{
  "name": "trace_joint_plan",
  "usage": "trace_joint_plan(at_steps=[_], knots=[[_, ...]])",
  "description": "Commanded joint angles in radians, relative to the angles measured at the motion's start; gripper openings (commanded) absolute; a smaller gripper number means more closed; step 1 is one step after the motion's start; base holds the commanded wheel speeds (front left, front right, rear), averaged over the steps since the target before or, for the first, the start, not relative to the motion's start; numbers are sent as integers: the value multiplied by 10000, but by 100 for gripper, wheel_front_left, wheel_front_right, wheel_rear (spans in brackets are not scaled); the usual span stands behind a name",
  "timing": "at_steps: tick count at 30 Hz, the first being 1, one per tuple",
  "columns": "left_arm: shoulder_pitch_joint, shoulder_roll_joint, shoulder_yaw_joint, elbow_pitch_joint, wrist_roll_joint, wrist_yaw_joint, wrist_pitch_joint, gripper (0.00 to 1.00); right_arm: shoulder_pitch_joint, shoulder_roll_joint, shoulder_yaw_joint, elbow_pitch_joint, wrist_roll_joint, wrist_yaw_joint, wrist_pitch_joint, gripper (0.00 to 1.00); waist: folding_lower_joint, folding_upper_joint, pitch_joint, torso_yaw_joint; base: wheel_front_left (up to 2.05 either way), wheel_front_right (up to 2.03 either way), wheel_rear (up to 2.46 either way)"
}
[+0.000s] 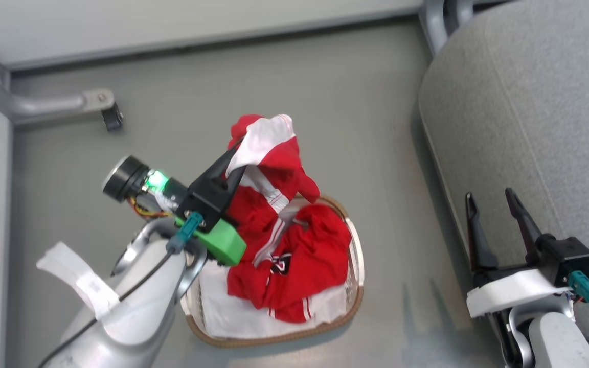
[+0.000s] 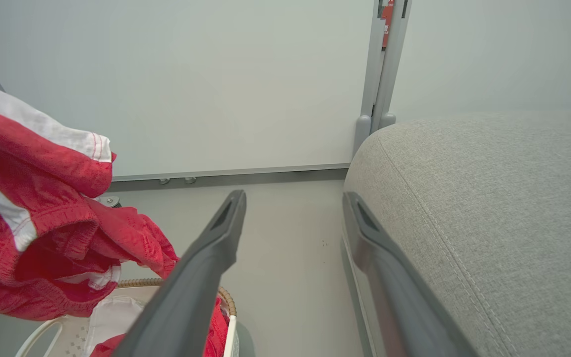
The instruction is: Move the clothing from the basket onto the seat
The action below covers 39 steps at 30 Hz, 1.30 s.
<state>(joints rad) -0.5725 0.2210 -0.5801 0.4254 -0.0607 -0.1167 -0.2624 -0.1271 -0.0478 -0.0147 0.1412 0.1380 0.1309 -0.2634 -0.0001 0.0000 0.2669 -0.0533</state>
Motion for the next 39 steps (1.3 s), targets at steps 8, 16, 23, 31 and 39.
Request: trace_joint_plan(at_steps=[8,16,23,31,39], knots=[[-1584,315,-441,-619,-481,-131,465,0,375,-43,339,17,-43,-3,-21,100,1,0,-2125,270,0,0,0],[-2780,359,-752,-527,-967,-142,720,0,-388,-51,1544,-59,-254,-5,-21,100,1,0,-2245,86,0,0,0],[-3394,193,-1125,-517,-1244,-144,694,0,-1386,-45,2577,296,-196,-5,-21,100,1,0,-2341,187,0,0,0],[-3563,-17,-1522,-725,-1538,-146,729,0,-2324,-46,3525,1158,204,-3,-20,100,1,0,-2436,510,0,0,0],[-3560,-175,-2115,-1263,-1656,-146,684,0,-3246,-47,4028,2458,241,-5,-20,100,1,0,-2538,796,0,0,0]])
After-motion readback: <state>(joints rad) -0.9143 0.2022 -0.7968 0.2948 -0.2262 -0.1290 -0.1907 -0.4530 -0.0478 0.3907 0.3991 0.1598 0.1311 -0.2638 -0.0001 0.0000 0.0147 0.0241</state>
